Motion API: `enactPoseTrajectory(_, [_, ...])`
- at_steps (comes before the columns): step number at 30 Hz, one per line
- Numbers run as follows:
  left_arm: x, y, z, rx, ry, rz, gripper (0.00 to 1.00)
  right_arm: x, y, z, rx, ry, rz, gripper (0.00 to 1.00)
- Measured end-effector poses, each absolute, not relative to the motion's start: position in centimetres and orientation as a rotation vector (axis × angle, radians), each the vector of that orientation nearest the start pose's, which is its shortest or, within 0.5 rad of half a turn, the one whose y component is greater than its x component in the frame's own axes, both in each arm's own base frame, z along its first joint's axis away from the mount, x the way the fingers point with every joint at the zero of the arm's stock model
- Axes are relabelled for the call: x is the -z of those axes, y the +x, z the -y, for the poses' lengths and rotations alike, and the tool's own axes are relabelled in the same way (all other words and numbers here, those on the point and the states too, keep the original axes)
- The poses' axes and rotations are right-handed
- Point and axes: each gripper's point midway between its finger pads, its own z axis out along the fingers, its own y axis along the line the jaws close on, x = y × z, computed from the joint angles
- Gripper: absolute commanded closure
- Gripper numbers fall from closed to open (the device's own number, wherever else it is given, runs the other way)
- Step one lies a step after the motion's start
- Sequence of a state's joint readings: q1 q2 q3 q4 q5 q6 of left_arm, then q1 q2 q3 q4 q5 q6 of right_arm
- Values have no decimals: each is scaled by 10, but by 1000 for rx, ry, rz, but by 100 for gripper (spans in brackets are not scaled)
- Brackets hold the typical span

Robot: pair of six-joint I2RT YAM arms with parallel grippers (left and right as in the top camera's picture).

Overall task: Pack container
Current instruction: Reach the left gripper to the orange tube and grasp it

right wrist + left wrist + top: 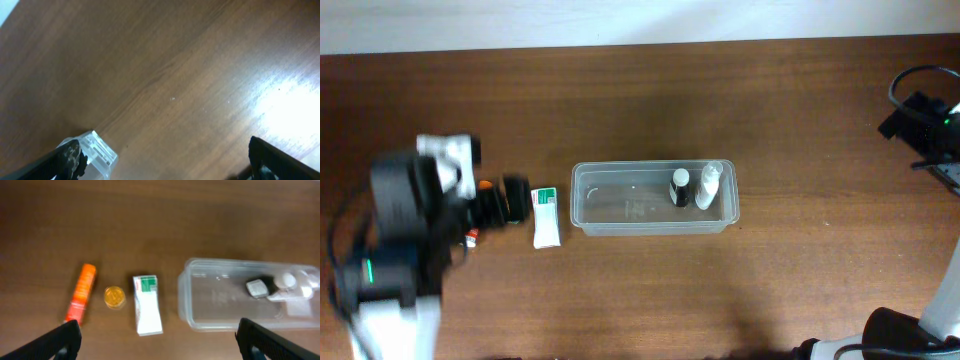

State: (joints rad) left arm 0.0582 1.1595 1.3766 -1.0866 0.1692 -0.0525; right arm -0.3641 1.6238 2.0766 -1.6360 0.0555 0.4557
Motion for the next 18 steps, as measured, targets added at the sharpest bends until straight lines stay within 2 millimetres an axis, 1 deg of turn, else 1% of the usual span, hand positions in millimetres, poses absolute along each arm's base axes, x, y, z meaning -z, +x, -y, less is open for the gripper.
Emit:
enactPoseTrajectory(1, [-280, 310, 9, 180, -30, -2475, 0, -311, 297, 123, 51, 1110, -2518, 2])
enactPoseTrajectory(3, [-271, 327, 4, 133, 28, -2552, 0, -311, 297, 123, 52, 1110, -2518, 2])
enactPoseTrajectory(6, [-248, 341, -3, 92, 74, -2654, 0, -311, 297, 123, 51, 1110, -2518, 2])
enactPoseTrajectory(8, [-228, 343, -12, 77, 72, -2732, 0, -311, 297, 123, 51, 1111, -2517, 2])
enactPoseTrajectory(10, [-212, 345, -26, 65, 36, -2790, 0, -311, 297, 123, 51, 1110, -2517, 2])
enactPoseTrajectory(13, [-192, 347, -55, 41, -58, -2846, 0, -311, 297, 123, 51, 1111, -2517, 2])
enactPoseTrajectory(16, [-177, 347, -78, 28, -138, -2887, 0, -311, 297, 123, 52, 1110, -2517, 2])
enactPoseTrajectory(18, [-164, 347, -92, 15, -184, -2924, 4, -311, 297, 123, 51, 1110, -2517, 2])
